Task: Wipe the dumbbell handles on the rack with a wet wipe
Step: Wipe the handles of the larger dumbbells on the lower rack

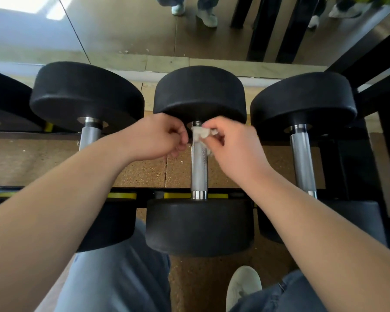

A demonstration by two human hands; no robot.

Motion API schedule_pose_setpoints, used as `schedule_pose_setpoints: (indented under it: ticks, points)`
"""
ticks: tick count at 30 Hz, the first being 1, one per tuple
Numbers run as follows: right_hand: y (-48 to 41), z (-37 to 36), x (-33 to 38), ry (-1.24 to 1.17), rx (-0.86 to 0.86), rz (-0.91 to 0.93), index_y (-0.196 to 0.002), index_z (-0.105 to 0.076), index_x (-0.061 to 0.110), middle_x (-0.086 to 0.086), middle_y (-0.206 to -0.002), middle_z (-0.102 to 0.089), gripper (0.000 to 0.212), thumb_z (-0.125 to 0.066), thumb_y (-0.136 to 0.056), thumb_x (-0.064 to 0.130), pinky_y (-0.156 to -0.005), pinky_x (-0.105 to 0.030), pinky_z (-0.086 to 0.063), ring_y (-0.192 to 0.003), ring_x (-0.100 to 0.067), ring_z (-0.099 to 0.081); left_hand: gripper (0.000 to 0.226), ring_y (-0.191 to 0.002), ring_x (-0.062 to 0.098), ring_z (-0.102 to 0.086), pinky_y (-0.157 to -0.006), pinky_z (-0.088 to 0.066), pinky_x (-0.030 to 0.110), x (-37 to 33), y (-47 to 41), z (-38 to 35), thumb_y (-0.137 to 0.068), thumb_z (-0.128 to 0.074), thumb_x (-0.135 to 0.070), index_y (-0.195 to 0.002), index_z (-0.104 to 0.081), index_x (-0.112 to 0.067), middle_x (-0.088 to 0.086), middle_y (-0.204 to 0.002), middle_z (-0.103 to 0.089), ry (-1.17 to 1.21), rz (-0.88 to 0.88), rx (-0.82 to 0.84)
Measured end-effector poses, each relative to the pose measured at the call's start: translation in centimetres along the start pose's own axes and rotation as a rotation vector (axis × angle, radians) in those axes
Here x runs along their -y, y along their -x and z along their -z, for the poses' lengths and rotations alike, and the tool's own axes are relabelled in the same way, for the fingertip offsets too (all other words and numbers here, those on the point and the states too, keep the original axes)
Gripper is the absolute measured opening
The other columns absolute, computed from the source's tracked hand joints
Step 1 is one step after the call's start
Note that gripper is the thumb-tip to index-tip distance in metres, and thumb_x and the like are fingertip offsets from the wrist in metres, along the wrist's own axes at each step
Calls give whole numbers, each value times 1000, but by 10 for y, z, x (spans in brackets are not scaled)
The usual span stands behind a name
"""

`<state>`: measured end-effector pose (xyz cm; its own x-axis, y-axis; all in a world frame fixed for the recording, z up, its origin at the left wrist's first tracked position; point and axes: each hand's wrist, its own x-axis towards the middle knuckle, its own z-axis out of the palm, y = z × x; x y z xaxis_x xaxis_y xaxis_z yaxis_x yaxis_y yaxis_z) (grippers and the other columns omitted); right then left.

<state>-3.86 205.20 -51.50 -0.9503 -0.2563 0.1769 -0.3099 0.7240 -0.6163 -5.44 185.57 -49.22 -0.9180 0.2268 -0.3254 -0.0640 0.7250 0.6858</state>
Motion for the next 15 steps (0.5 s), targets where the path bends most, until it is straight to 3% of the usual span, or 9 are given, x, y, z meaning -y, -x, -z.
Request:
schedule_pose_setpoints:
  ticks: [4,8,10,13,15]
  points:
    - [-4,-2,-1,-29,4,-22,-116,-75,25,15,-99,-66,20,-69,-97,31,-70,1,-40,-80,9,-57,35,-74,0,-68,-60,-48,11,-3,10,-7,-89,-50,-3,-79,-67,-31,-22,-69,-69,-72,-163,-187]
    - [7,12,5,4,415,-39,-110,-77,32,22,-89,-66,23,-74,-91,44,-61,-1,-42,-77,10,-62,36,-71,10,-68,-66,-54,24,-2,15,-11,-85,-55,1,-79,-66,-33,-13,-73,-69,-33,-318,-269]
    - [13,15,3,18,518,-49,-106,-78,33,19,-86,-68,17,-77,-90,39,-62,-8,-45,-76,9,-63,34,-76,7,-69,-67,-53,18,0,15,-14,-85,-59,1,-85,-69,-31,-15,-80,-70,-85,-377,-195]
    - [16,14,2,-169,367,-138,-102,-76,29,10,-89,-72,10,-75,-92,29,-72,-24,-59,-74,-1,-71,34,-85,-1,-67,-71,-49,9,-1,15,-18,-85,-60,4,-92,-73,-27,-18,-86,-69,-76,-419,-153]
    - [11,11,0,-301,210,-232,-105,-73,26,8,-94,-73,9,-71,-96,26,-72,-27,-63,-73,-4,-74,35,-83,-3,-66,-71,-48,9,-3,14,-18,-85,-58,3,-92,-71,-29,-18,-84,-68,-38,-396,-178]
